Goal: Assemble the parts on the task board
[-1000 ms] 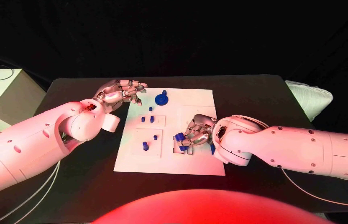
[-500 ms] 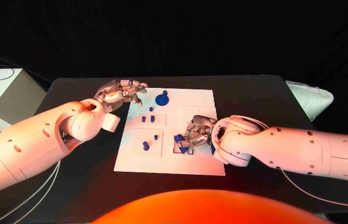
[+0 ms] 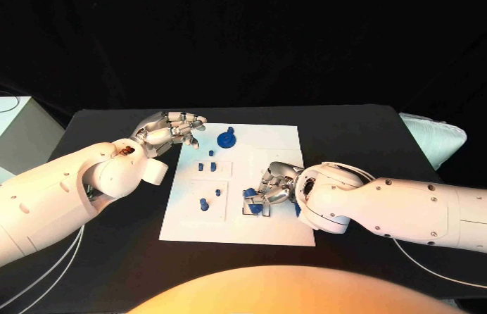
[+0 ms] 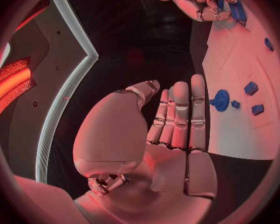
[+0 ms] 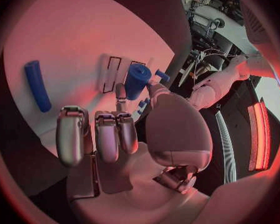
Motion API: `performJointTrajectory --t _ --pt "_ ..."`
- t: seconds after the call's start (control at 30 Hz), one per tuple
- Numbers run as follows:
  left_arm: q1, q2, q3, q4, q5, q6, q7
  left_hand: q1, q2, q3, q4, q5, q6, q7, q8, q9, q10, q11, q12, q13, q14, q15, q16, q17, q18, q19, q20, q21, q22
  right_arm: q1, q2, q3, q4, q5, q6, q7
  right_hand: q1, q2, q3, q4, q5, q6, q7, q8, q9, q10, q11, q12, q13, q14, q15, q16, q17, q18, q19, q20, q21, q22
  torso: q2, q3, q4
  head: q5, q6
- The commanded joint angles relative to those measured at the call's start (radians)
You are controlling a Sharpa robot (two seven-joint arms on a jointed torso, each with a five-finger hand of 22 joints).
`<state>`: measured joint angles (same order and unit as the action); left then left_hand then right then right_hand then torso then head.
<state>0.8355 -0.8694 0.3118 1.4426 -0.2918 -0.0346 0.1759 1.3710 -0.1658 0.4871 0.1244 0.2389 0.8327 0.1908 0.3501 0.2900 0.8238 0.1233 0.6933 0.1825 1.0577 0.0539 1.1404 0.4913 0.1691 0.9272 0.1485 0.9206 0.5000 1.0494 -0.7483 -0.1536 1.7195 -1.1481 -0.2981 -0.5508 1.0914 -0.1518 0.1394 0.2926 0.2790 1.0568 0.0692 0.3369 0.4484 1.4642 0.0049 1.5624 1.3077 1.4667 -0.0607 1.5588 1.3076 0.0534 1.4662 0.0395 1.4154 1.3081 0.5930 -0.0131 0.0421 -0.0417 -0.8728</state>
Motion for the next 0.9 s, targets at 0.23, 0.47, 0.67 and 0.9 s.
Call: performJointTrajectory --t 0.23,0.47,0.67,0.9 --pt "0.0 0.0 0.001 0.003 0.003 0.013 0.002 -0.012 0.0 0.001 0.006 -0.002 -0.008 -0.002 0.006 -0.001 -0.005 0.001 0.002 -0.001 -0.006 -0.001 -0.002 0.0 0.015 0.009 -0.001 -0.005 -0.002 -0.005 0.005 0.0 0.004 -0.026 -0.002 0.001 -0.023 0.014 -0.015 0.001 -0.016 -0.006 0.003 0.008 0.002 0.104 -0.008 0.004 0.26 0.101 -0.008 0.007 0.251 -0.02 0.061 -0.004 0.006 0.165 0.001 -0.0004 0.001 -0.002 0.0" --pt "0.0 -0.001 0.001 0.003 0.003 0.013 0.002 -0.012 0.0 0.001 0.006 -0.002 -0.008 -0.002 0.006 -0.001 -0.005 0.001 0.002 -0.001 -0.006 -0.001 -0.002 0.0 0.015 0.009 -0.001 -0.005 -0.002 -0.008 0.002 0.0 0.012 -0.021 0.0 0.011 -0.081 0.018 -0.085 0.001 -0.022 -0.011 0.003 0.016 0.007 0.103 -0.008 0.002 0.259 0.101 -0.008 0.007 0.251 -0.02 0.062 -0.004 0.006 0.167 0.0 -0.0003 0.0003 0.0 0.0" --pt "0.0 -0.002 0.001 0.003 0.002 0.013 0.001 -0.012 0.0 0.001 0.006 -0.002 -0.008 -0.002 0.006 -0.001 -0.005 0.001 0.002 -0.001 -0.006 -0.001 -0.002 0.0 0.015 0.009 -0.001 -0.005 -0.002 -0.01 -0.008 0.0 0.017 -0.032 -0.001 0.018 -0.142 0.02 -0.245 0.006 -0.123 -0.019 0.004 0.026 0.013 0.102 -0.007 -0.001 0.257 0.102 -0.007 0.007 0.252 -0.021 0.063 -0.003 0.006 0.171 0.0 0.0002 0.0003 0.0 0.0" --pt "0.0 -0.003 0.0 0.003 -0.002 0.013 0.001 -0.012 0.0 0.001 0.006 -0.002 -0.008 -0.002 0.006 -0.001 -0.005 0.001 0.002 -0.001 -0.006 -0.001 -0.002 0.0 0.015 0.009 -0.001 -0.005 -0.002 -0.012 -0.027 0.0 0.025 -0.059 0.0 0.058 -0.153 0.024 -0.26 0.006 -0.145 -0.02 0.004 0.028 0.014 0.101 -0.007 -0.001 0.257 0.102 -0.007 0.007 0.253 -0.021 0.063 -0.003 0.006 0.171 0.0 0.0002 0.0004 0.001 0.0"
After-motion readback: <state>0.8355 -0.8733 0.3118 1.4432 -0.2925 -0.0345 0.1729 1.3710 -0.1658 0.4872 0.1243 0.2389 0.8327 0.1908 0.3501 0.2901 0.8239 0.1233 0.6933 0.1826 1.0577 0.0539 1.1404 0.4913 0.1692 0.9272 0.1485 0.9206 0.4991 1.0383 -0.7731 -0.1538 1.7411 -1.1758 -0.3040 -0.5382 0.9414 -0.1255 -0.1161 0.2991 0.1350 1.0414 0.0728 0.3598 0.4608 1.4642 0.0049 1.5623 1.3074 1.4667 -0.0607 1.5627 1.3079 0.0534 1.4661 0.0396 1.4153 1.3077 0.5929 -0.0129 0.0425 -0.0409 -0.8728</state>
